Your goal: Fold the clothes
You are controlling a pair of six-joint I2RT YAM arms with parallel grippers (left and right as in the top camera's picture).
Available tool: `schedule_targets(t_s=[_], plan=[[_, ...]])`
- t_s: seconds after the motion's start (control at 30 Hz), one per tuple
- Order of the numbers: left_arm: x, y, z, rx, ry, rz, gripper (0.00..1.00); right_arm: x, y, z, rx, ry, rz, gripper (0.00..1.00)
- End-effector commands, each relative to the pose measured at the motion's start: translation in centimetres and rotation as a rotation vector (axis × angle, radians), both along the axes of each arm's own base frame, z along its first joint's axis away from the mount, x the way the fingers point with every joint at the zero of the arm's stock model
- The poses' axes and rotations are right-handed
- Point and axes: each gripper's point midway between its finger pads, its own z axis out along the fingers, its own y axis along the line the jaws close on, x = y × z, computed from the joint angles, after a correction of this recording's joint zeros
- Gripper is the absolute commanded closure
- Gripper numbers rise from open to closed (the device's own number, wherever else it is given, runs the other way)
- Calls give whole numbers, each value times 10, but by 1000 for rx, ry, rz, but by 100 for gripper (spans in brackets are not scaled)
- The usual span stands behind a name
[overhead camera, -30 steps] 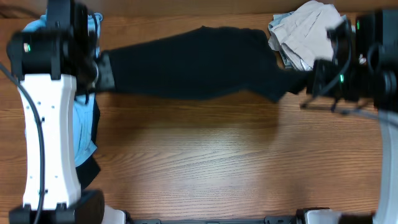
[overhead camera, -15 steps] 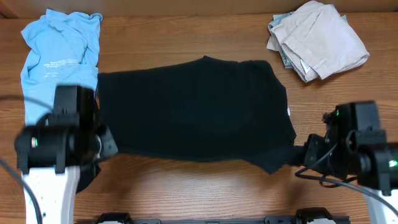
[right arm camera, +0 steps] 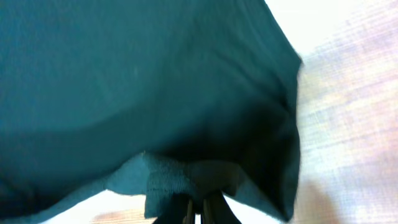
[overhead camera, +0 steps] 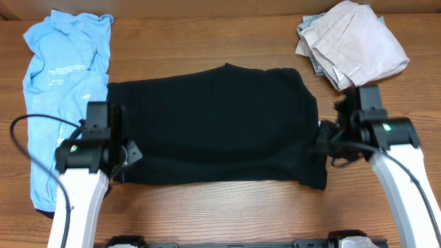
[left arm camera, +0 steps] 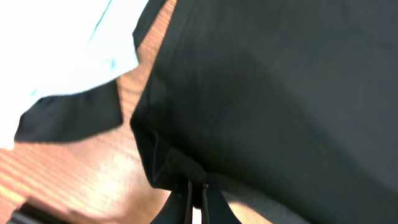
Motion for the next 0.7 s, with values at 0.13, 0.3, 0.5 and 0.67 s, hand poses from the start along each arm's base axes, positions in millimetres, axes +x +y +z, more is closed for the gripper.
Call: schedule_targets(t_s=[0.13,0.3,0.5,0.67], plan=[[26,26,-45,142,114,88,96,50,11,-43,-19,-19,148,96],[24,45,-72,193,202,211,96,72,23,-61,-18,-53,230,96],[31,61,-89,203,219,267,96,98,24,-67,-46,-134,250,93],[39,65,-91,200,190,281,96,128,29,-60,-64,-268,312,88]])
